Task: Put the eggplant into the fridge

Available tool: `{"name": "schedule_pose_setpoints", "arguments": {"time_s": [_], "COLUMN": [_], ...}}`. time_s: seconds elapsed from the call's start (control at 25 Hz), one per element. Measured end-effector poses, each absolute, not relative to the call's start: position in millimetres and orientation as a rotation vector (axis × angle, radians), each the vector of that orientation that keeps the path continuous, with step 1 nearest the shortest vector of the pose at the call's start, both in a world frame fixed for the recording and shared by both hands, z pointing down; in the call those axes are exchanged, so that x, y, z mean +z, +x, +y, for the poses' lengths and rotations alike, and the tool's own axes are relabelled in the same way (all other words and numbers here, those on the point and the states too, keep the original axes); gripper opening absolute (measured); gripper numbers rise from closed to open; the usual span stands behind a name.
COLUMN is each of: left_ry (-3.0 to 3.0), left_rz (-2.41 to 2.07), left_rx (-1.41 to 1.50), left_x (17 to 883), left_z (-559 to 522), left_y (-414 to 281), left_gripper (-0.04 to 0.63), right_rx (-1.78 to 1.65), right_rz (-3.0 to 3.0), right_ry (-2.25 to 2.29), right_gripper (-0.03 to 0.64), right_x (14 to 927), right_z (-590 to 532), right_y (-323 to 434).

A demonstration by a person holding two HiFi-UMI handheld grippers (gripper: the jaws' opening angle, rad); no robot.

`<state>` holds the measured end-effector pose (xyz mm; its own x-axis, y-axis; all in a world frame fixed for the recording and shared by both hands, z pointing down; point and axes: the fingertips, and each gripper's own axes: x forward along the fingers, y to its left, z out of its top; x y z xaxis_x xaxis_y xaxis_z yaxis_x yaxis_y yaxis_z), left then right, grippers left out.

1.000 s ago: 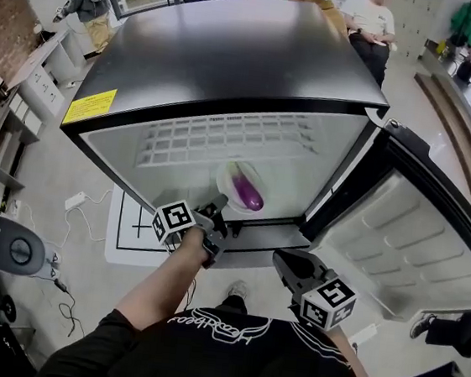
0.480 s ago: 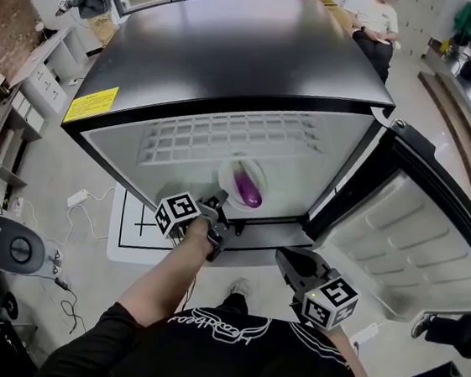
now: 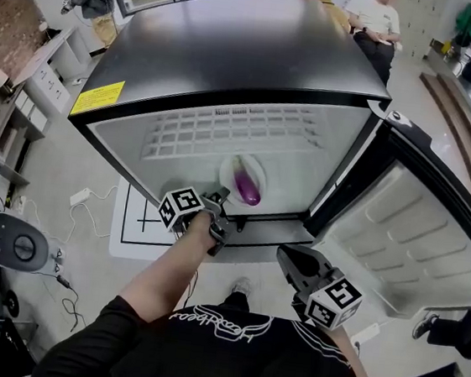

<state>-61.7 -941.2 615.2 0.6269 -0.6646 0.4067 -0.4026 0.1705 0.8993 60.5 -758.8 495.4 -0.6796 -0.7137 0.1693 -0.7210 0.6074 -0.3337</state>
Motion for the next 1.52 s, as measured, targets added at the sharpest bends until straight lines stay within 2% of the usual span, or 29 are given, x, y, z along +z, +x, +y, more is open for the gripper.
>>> {"name": "schedule_pose_setpoints", "arguments": {"time_s": [0.2,0.68,0.88,0.96,1.28,1.52], "left_ry": [1.558,1.849,2.154,2.255,2.655,2.762], "left_rz": [-1.068,-1.080,-1.067,-1.060,-0.780,-0.581], "left_rx": [-0.163,-0.097,-0.018,0.010,0.068,0.002], "left_x": [607.7,574.7,527.0,509.4,441.5,415.0], "left_z": [-947.5,-924.5,-880.7,-855.5,-710.1,-613.5], "left_y": [-70.4,-82.7,-76.2,-72.9,-40.2,-27.9], "left_gripper": [0.103,0.123,0.117,0.008,0.008,0.008], "right_rx": [0.580,0.577,0.539,0.523,0.450,0.415], "right_rz": [-2.789,-2.771,-2.774,-2.779,-2.827,-2.868], "right_ry": [1.243,1.220,1.191,1.180,1.109,1.035], "right_gripper": [0.006,0.006,0.006,0.006,0.006,0.006], "right_x": [496.9,497.9,489.8,486.9,459.2,450.6], "right_z": [-754.5,-744.8,-724.6,-712.2,-652.9,-605.3], "right_y": [59.6,58.9,53.2,51.0,42.7,38.8]}}
